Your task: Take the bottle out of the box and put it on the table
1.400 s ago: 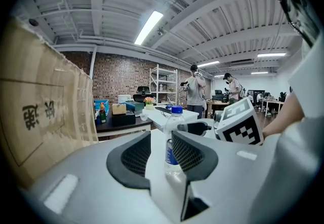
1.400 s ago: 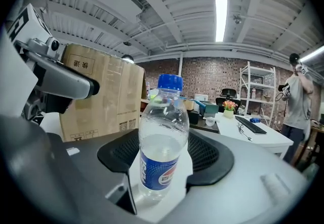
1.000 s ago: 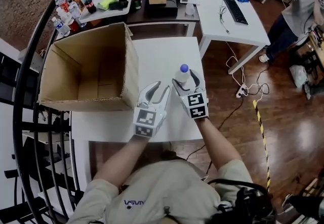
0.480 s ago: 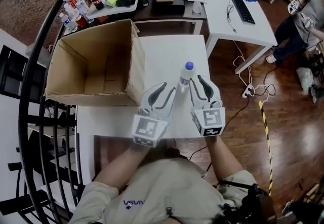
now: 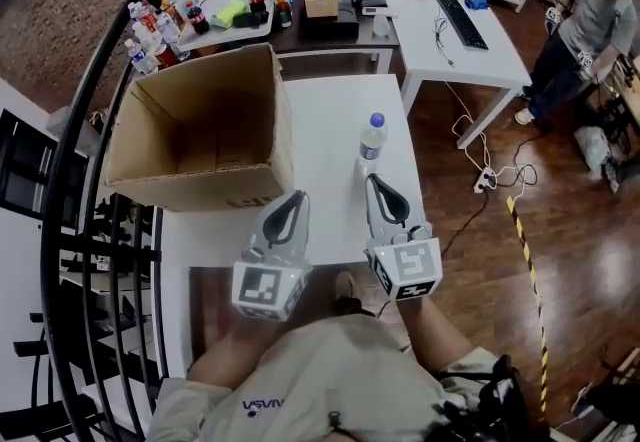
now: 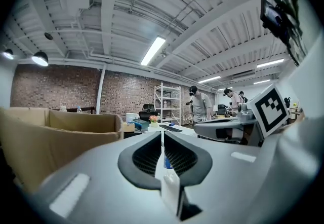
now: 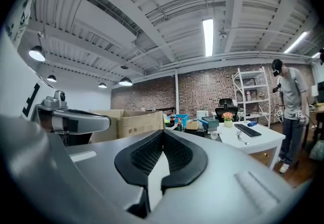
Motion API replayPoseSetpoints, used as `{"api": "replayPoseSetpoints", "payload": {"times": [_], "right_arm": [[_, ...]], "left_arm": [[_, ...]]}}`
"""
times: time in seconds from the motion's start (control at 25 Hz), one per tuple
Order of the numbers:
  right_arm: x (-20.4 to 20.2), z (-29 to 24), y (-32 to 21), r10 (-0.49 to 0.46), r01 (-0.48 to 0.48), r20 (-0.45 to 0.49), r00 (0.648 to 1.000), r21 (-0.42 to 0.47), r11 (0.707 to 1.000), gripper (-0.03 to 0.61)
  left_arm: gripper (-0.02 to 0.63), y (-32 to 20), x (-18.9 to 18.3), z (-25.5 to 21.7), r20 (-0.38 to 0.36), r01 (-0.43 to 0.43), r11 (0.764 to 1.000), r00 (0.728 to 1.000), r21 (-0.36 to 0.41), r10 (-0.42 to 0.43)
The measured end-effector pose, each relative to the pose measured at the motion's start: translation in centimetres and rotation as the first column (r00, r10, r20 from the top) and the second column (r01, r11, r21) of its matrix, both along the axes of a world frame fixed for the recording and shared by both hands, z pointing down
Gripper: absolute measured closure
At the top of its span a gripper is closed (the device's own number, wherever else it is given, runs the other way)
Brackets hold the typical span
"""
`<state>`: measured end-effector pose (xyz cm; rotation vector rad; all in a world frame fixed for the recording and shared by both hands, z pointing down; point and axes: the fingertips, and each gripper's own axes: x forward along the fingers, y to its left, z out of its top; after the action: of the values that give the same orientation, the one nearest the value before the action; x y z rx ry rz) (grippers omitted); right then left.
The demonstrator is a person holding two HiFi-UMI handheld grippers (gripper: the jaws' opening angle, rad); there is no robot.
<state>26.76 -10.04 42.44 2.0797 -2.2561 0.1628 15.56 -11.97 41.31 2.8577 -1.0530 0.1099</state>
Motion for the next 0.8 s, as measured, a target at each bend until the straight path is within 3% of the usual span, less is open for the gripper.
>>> {"api": "replayPoseSetpoints", "payload": {"times": [0.4,0.6,0.8], "right_arm": [[-12.0,-2.8,10.4,0.022,-0.022,-0.007,1.0,0.006,1.0,0.578],[-15.8,-2.7,13.5,0.037,-0.037,-0.016,0.999,0.004,0.999,0.578],[-16.2,-3.1,13.2,0.045,-0.043,-0.055,0.998,0.027,0.999,0.578]], "left_arm": [[0.606,7.6,-15.2,-2.4,-0.018,0.071,0.995,0.997,0.069,-0.07],[0.614,9.8,-19.6,-2.7,-0.016,0.089,0.992,0.996,0.086,-0.088],[0.614,9.0,-21.9,-3.6,-0.017,0.159,0.982,0.987,0.099,-0.158]]}}
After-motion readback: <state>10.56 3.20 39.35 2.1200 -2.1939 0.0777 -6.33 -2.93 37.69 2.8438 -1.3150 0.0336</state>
